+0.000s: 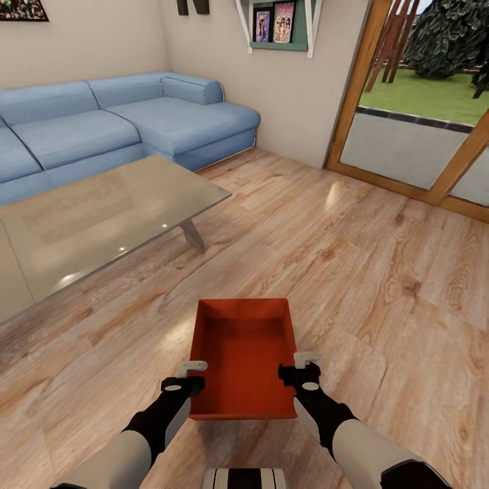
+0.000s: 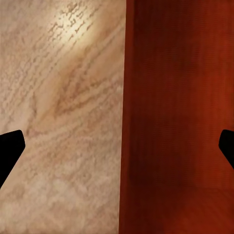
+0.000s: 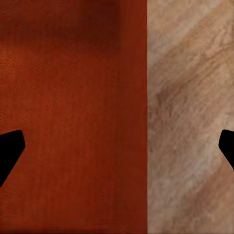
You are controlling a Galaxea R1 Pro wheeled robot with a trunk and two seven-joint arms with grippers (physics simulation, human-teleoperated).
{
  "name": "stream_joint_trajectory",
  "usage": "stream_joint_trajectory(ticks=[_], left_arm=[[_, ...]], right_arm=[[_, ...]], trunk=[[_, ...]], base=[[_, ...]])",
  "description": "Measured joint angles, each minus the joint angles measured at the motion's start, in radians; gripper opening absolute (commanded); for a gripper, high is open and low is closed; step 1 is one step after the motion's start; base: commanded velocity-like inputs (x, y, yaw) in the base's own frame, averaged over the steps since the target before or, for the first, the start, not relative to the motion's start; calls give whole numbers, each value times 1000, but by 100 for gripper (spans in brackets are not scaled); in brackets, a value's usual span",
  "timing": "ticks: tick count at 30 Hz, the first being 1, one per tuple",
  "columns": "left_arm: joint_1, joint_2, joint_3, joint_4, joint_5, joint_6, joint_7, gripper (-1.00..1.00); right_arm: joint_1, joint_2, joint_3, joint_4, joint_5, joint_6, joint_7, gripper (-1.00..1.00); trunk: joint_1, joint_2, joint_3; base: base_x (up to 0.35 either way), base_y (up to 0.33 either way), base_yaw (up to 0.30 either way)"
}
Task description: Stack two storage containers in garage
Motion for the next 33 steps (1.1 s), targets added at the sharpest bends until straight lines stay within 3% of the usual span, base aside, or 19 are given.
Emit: stream_joint_trajectory(ticks=[25, 33], left_arm=[[0, 0, 0, 0, 0, -1, 0, 100], [0, 0, 0, 0, 0, -1, 0, 100]], right_arm=[[0, 1, -3, 2, 2, 5, 5, 100], [0, 1, -3, 2, 3, 4, 5, 100]], trunk=[[0, 0, 0], [19, -35, -16]], base=[[0, 0, 0], [0, 0, 0]])
